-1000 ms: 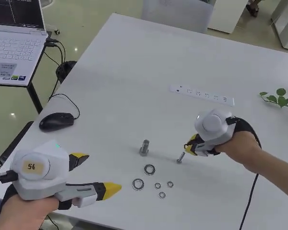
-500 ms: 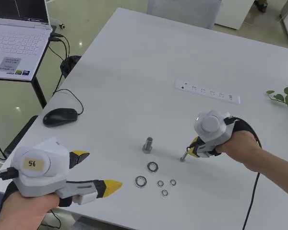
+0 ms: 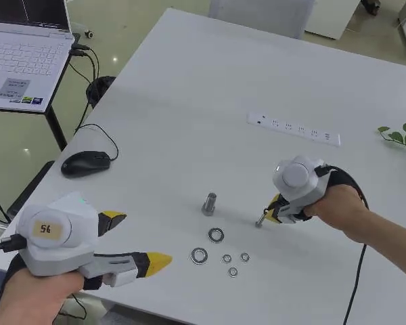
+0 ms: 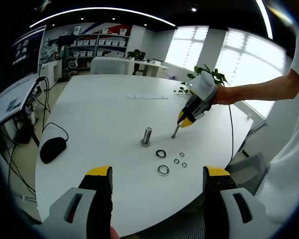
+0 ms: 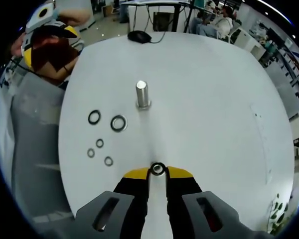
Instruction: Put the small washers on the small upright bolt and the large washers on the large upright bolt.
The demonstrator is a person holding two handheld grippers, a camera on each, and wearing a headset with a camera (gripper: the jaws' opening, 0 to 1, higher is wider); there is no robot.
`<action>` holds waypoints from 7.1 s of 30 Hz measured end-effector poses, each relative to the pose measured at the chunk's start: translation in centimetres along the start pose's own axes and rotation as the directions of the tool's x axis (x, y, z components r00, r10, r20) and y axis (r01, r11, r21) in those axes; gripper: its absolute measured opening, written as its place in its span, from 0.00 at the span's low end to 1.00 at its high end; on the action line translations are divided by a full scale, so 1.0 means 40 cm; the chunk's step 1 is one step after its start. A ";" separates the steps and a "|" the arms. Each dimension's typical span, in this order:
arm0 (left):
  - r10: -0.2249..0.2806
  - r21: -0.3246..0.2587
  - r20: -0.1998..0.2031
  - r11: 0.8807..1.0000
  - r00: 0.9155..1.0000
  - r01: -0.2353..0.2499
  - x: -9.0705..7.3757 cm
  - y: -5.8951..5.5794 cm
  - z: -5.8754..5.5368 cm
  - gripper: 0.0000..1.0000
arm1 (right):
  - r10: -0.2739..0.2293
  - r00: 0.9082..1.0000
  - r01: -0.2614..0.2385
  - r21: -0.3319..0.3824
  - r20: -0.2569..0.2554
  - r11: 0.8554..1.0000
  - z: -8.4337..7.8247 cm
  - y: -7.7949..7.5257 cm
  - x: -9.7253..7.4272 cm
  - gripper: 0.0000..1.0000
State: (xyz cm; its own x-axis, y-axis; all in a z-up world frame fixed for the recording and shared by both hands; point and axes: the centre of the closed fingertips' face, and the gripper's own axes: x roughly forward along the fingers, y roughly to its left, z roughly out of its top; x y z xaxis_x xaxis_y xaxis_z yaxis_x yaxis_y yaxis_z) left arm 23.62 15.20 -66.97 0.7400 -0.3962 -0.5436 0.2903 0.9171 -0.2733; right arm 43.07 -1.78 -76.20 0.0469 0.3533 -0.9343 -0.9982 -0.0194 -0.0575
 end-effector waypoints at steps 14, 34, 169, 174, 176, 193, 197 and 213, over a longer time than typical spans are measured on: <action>0.004 -0.007 -0.002 1.000 1.000 -0.004 -0.005 0.004 -0.009 0.74 | 0.004 1.000 -0.004 -0.005 -0.013 1.000 -0.002 0.003 0.010 0.14; 0.007 -0.016 -0.006 1.000 1.000 -0.007 -0.005 0.005 -0.018 0.74 | 0.022 0.999 -0.022 0.000 -0.040 1.000 -0.015 0.008 0.052 0.14; -0.030 0.044 -0.009 0.999 1.000 0.030 -0.001 -0.043 -0.005 0.74 | 0.086 0.996 -0.084 -0.076 0.026 0.994 -0.028 0.231 0.144 0.17; -0.029 0.040 -0.009 0.999 1.000 0.029 -0.001 -0.040 -0.006 0.74 | 0.085 0.996 -0.082 -0.071 0.041 0.994 -0.028 0.228 0.144 0.14; -0.028 0.038 -0.008 0.999 1.000 0.029 0.000 -0.038 -0.006 0.74 | 0.077 0.997 -0.075 -0.073 0.027 0.994 -0.037 0.222 0.146 0.03; -0.019 0.026 -0.008 0.999 1.000 0.020 -0.005 -0.026 -0.012 0.74 | 0.080 0.996 -0.080 -0.006 0.026 0.997 -0.101 0.214 0.113 0.19; -0.023 0.029 -0.009 0.999 1.000 0.023 -0.002 -0.027 -0.011 0.74 | 0.075 0.997 -0.075 -0.008 0.024 0.997 -0.119 0.209 0.105 0.21; -0.041 0.040 -0.007 0.998 0.999 0.041 0.016 -0.046 -0.001 0.73 | 0.062 0.998 -0.064 -0.074 -0.022 0.995 -0.121 0.212 0.107 0.16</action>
State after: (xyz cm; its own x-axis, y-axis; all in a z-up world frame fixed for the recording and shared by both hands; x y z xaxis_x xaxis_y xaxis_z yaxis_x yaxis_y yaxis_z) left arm 23.55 13.27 -66.84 0.7235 -0.4336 -0.5372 0.3442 0.9011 -0.2638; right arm 35.01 -4.96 -82.38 -0.0143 0.3307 -0.9436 -0.9935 -0.1114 -0.0240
